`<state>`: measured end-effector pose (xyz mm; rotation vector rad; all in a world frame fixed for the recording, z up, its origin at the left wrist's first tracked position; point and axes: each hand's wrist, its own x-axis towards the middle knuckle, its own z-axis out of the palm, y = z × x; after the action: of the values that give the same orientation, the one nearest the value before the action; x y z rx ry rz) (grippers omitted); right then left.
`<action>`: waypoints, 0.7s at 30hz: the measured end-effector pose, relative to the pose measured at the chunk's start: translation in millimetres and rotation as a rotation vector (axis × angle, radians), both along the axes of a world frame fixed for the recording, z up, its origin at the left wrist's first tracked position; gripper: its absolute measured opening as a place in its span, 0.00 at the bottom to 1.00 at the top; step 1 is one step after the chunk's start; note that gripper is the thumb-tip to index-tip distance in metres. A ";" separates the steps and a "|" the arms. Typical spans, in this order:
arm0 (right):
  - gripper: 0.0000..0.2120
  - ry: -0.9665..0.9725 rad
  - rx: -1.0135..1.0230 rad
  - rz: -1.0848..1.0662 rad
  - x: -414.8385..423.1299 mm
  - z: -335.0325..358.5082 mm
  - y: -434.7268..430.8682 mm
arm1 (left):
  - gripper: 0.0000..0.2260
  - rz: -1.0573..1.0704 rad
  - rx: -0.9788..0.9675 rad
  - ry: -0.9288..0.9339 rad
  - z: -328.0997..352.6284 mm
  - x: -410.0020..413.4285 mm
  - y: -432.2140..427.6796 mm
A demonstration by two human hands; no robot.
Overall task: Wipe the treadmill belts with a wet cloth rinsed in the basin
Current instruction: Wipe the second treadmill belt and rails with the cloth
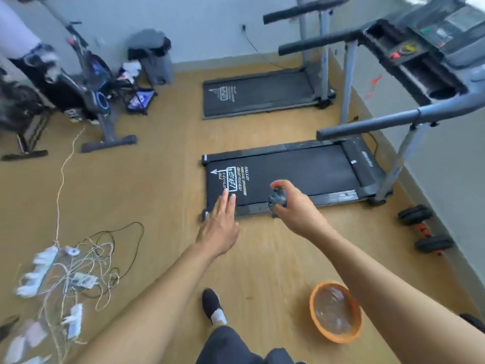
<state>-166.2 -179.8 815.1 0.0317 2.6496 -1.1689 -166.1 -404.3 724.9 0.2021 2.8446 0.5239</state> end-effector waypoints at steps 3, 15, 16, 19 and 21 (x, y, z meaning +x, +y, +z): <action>0.21 0.047 0.110 0.115 -58.4 9.0 -61.1 | 0.35 0.082 0.022 0.039 13.0 -49.4 -64.1; 0.16 0.155 0.242 0.227 -270.3 59.2 -265.4 | 0.35 0.085 0.054 0.106 79.3 -254.5 -251.6; 0.16 0.159 0.255 0.223 -289.9 59.7 -272.3 | 0.35 0.072 0.058 0.116 81.8 -275.7 -258.4; 0.15 0.176 0.292 0.189 -355.0 56.7 -283.5 | 0.35 0.039 0.081 0.124 84.3 -343.7 -269.7; 0.15 0.190 0.307 0.160 -401.7 51.5 -285.7 | 0.35 0.009 0.086 0.119 83.2 -394.3 -271.9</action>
<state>-567.9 -465.5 866.6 -0.2432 2.9091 -0.7421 -560.3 -676.2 808.1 0.2443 2.9420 0.6578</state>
